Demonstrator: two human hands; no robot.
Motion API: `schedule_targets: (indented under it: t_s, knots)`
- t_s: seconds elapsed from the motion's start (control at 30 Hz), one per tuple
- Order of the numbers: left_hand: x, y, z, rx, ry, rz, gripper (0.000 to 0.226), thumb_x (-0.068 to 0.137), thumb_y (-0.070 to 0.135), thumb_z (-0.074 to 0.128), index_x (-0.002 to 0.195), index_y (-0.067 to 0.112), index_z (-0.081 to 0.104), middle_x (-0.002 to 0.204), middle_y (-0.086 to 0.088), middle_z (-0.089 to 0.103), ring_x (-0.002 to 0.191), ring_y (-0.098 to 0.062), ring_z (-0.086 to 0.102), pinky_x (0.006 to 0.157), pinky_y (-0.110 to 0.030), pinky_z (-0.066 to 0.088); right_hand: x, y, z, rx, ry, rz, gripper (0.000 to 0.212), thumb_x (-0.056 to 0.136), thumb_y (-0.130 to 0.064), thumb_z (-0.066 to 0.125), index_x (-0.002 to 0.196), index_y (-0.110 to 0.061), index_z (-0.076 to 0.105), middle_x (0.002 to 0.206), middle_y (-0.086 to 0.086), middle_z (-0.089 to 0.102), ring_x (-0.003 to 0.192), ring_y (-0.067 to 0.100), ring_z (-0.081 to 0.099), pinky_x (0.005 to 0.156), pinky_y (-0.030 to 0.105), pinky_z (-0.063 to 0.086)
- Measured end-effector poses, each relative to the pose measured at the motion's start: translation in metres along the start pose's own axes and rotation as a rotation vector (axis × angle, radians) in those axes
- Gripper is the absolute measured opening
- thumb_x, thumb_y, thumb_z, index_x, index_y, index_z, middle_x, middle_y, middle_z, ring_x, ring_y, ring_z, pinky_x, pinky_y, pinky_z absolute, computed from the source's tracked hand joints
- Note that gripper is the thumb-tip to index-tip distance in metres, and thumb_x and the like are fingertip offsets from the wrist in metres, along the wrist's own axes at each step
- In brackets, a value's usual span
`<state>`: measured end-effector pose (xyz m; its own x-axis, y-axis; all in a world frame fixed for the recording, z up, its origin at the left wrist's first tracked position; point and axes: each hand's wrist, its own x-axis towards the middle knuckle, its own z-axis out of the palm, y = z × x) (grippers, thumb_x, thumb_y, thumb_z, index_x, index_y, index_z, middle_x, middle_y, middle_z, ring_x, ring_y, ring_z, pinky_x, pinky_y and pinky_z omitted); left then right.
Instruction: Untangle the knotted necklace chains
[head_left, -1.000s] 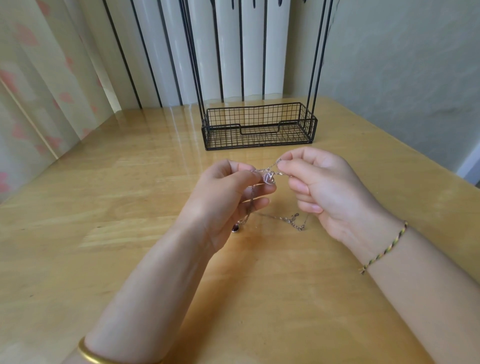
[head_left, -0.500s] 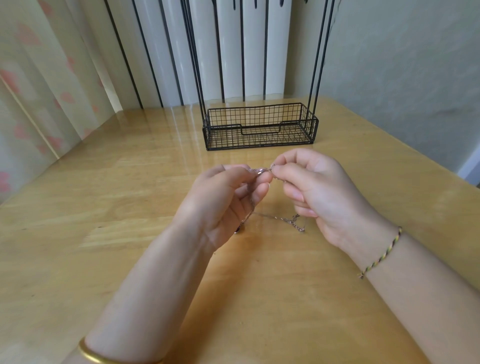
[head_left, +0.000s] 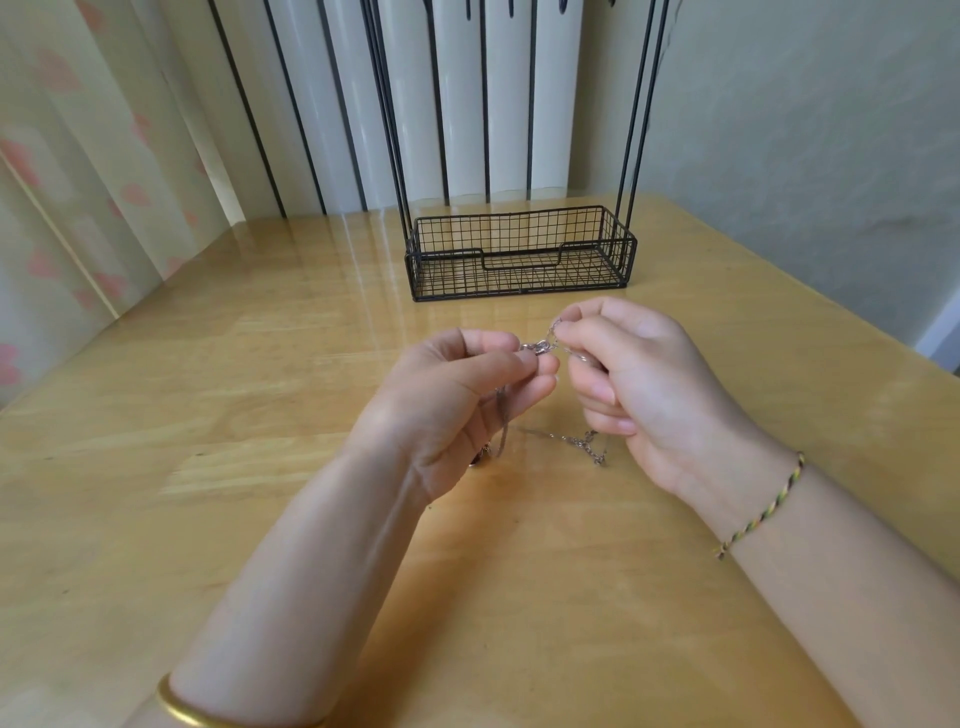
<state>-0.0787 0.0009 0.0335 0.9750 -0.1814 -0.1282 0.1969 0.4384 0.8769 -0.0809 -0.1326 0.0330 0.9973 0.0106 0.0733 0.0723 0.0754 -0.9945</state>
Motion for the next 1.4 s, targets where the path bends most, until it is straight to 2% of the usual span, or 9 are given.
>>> schedule_targets:
  t_s: [0.13,0.3,0.47,0.63,0.7,0.83,1.0,1.23,1.4]
  knots:
    - [-0.0014,-0.0006,0.0006,0.154,0.018,0.044,0.014,0.085,-0.011,0.058,0.090,0.002,0.055,0.073,-0.010,0.062,0.063,-0.017,0.069,0.055,-0.022,0.056,-0.0001,-0.0002,0.0009,-0.032,0.010,-0.025,0.015,0.090,-0.006,0.049,0.077,-0.013,0.053,0.042,-0.005,0.030,0.033,0.005,0.021,0.035,0.016,0.015]
    - [-0.0011,-0.0020,0.0022,0.226,-0.006,0.050,0.013,0.087,-0.008,0.058,0.098,-0.002,0.060,0.074,-0.008,0.064,0.062,-0.014,0.067,0.054,-0.021,0.055,0.0011,0.0014,0.0017,-0.123,0.070,-0.133,0.019,0.085,-0.004,0.054,0.070,-0.015,0.056,0.054,-0.012,0.047,0.036,0.000,0.041,0.037,0.010,0.030]
    - [0.0006,-0.0050,0.0017,0.328,0.005,0.089,0.011,0.089,-0.008,0.056,0.097,-0.006,0.063,0.089,-0.014,0.065,0.063,-0.012,0.063,0.057,-0.022,0.055,0.0026,0.0039,0.0019,-0.099,0.073,-0.104,0.020,0.086,-0.005,0.052,0.070,-0.016,0.054,0.060,-0.006,0.055,0.033,0.001,0.036,0.036,0.014,0.026]
    - [-0.0008,-0.0024,0.0011,0.279,-0.048,0.044,0.009,0.090,-0.008,0.054,0.089,-0.004,0.062,0.071,-0.011,0.063,0.061,-0.015,0.064,0.067,-0.024,0.059,0.0040,0.0056,-0.0001,-0.138,0.070,-0.127,0.018,0.087,-0.003,0.052,0.074,-0.014,0.054,0.063,0.000,0.057,0.034,0.000,0.042,0.037,0.009,0.029]
    - [-0.0019,-0.0002,0.0008,0.225,-0.073,0.015,0.011,0.090,-0.009,0.051,0.087,-0.003,0.060,0.070,-0.011,0.063,0.061,-0.014,0.063,0.066,-0.022,0.059,0.0041,0.0054,-0.0008,-0.155,0.071,-0.127,0.018,0.087,-0.002,0.051,0.074,-0.014,0.054,0.063,0.001,0.057,0.034,-0.001,0.044,0.037,0.009,0.031]
    - [-0.0011,0.0026,0.0001,0.189,-0.052,-0.001,0.011,0.091,-0.008,0.050,0.091,-0.004,0.060,0.070,-0.011,0.062,0.061,-0.013,0.063,0.061,-0.021,0.058,0.0045,0.0047,-0.0021,-0.241,0.087,-0.136,0.016,0.087,-0.003,0.051,0.075,-0.014,0.055,0.061,-0.001,0.057,0.036,0.000,0.042,0.038,0.008,0.029]
    - [0.0001,0.0011,-0.0015,0.265,-0.022,0.023,0.013,0.093,-0.006,0.049,0.099,-0.006,0.061,0.070,-0.011,0.057,0.058,-0.012,0.061,0.060,-0.019,0.057,0.0037,0.0038,-0.0020,-0.311,0.105,-0.164,0.013,0.084,-0.003,0.053,0.076,-0.011,0.058,0.055,-0.004,0.052,0.037,0.000,0.041,0.039,0.008,0.028]
    - [-0.0007,-0.0013,0.0002,0.552,0.023,0.083,0.017,0.093,-0.001,0.052,0.086,0.005,0.067,0.065,-0.003,0.052,0.052,-0.008,0.050,0.051,-0.017,0.047,0.0011,0.0005,-0.0023,-0.219,0.030,-0.073,0.015,0.086,-0.005,0.053,0.074,-0.012,0.056,0.047,-0.004,0.037,0.032,0.003,0.027,0.034,0.014,0.020]
    - [0.0000,-0.0018,0.0011,0.600,0.051,0.090,0.018,0.092,0.004,0.055,0.079,0.010,0.067,0.075,-0.008,0.052,0.055,-0.010,0.046,0.052,-0.022,0.043,0.0014,-0.0001,-0.0035,-0.139,-0.017,0.005,0.014,0.089,-0.007,0.052,0.076,-0.013,0.054,0.040,-0.008,0.028,0.032,0.004,0.017,0.034,0.015,0.014]
